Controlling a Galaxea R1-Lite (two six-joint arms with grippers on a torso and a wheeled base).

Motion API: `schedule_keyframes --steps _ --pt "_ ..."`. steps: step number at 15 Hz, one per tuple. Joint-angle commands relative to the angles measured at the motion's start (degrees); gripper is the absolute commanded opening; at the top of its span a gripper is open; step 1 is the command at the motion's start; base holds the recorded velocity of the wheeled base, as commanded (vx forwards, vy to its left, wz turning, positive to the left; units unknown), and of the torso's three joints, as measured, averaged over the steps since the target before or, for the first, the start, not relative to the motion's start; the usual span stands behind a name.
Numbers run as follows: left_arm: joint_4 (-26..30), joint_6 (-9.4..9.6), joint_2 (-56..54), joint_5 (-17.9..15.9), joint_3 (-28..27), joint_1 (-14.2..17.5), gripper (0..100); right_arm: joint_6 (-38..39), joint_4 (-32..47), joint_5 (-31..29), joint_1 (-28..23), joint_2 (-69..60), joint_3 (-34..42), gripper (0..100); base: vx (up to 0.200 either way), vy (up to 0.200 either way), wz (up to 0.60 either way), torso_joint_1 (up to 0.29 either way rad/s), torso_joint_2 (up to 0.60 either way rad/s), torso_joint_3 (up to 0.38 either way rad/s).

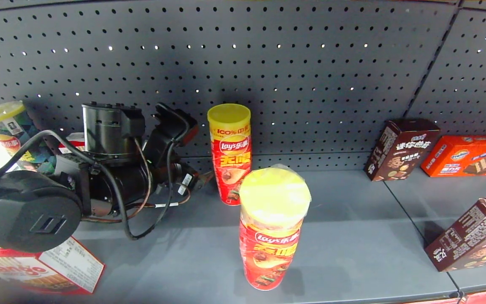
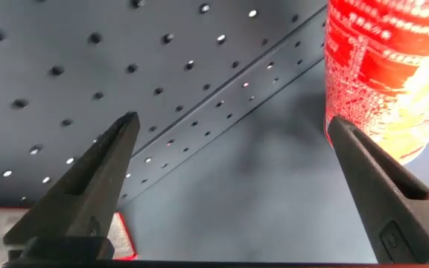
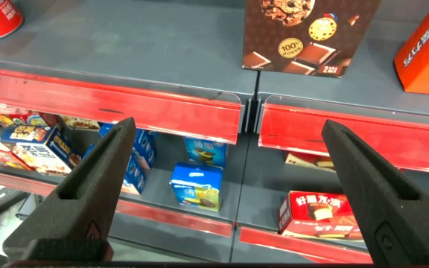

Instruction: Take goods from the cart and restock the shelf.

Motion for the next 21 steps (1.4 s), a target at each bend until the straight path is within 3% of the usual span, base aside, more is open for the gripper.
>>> schedule_keyframes --steps 1,12,17,21 --pt "0.0 -0.01 1.1 0.0 -0.8 -0.3 100 0.0 0.0 0.0 0.0 0.1 0.0 100 0.0 0.0 0.0 0.0 0.0 0.0" --pt "-0.2 -0.1 3.2 0.0 -2.8 -1.6 100 0.0 0.0 0.0 0.0 0.1 0.0 100 0.0 0.0 0.0 0.0 0.0 0.0" --pt "0.0 -0.8 -1.5 -0.1 -2.2 -1.1 100 0.0 0.0 0.0 0.0 0.1 0.0 100 0.0 0.0 0.0 0.0 0.0 0.0" --pt "-0.6 -8.1 -9.8 -0.3 0.2 -2.1 100 0.0 0.0 0.0 0.0 0.1 0.0 100 0.0 0.0 0.0 0.0 0.0 0.0"
